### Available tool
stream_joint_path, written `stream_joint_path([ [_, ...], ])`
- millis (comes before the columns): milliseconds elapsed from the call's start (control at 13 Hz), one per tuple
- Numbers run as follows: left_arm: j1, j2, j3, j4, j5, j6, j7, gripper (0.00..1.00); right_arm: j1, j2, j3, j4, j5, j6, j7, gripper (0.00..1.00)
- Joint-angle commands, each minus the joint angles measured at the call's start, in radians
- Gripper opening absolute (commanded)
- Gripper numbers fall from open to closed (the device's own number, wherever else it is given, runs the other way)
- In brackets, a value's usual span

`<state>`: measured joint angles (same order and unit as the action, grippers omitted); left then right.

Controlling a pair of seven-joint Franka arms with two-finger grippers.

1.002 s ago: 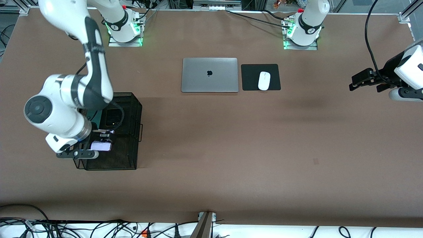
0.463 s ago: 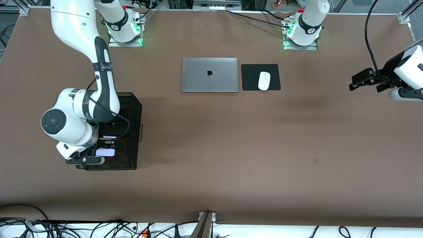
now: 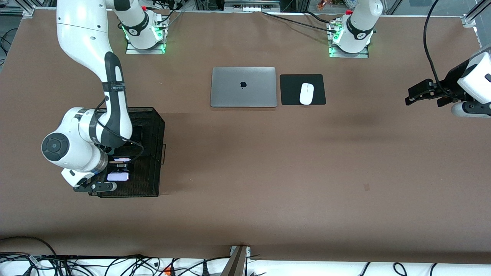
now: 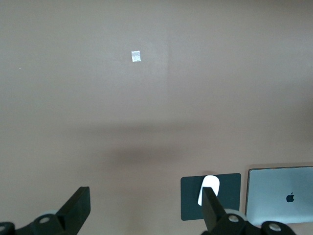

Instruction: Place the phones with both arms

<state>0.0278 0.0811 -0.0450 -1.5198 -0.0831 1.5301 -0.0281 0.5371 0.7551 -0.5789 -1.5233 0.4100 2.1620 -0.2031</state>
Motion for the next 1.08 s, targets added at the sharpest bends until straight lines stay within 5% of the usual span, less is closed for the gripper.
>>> stream_joint_path([
  [0, 0.007, -0.021, -0.009, -0.013, 0.006, -0.004, 0.005, 1.00, -0.008, 0.001, 0.019, -0.005, 0.061, 0.021, -0.022, 0.33],
  [77, 0.007, -0.021, -0.009, -0.013, 0.006, -0.004, 0.005, 1.00, -0.009, 0.001, 0.019, -0.005, 0.078, 0.021, -0.022, 0.71],
  [154, 0.007, -0.021, -0.009, -0.013, 0.006, -0.004, 0.005, 1.00, -0.011, 0.001, 0.019, -0.003, 0.084, 0.022, -0.019, 0.94],
  [540, 0.007, -0.021, -0.009, -0.011, 0.006, -0.004, 0.007, 1.00, -0.009, -0.013, 0.011, 0.029, 0.082, -0.001, -0.021, 0.99],
  [1002, 0.007, -0.021, -0.009, -0.011, 0.006, -0.005, 0.007, 1.00, -0.003, -0.075, -0.103, 0.209, 0.084, -0.434, 0.007, 0.99],
])
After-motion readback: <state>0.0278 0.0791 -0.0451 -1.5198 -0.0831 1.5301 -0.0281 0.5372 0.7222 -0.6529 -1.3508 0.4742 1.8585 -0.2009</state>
